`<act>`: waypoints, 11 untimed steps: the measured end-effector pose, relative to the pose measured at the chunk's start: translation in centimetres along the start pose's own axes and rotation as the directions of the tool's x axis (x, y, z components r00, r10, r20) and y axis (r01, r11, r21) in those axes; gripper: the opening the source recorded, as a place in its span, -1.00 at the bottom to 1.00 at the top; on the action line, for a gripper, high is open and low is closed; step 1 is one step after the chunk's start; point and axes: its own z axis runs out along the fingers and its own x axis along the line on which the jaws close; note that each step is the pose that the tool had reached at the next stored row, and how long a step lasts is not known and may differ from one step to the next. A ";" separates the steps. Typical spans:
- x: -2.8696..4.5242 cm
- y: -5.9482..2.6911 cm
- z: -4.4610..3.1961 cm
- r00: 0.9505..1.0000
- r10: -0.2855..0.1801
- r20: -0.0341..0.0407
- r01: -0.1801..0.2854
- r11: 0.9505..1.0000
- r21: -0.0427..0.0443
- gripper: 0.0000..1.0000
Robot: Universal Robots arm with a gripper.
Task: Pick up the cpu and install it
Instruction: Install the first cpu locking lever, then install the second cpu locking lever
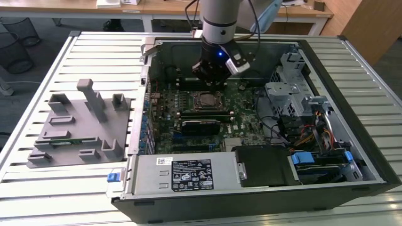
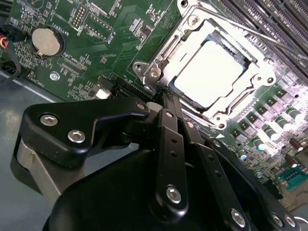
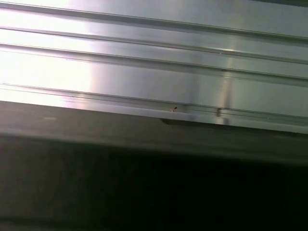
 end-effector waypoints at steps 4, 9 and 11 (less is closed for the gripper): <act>-0.01 -0.38 0.00 1.000 0.000 0.000 0.000 1.000 0.000 -0.79; 0.01 -0.81 0.01 1.000 0.000 0.000 0.000 1.000 0.000 -0.79; 0.01 -0.92 0.01 1.000 0.000 0.000 0.000 1.000 0.000 -0.79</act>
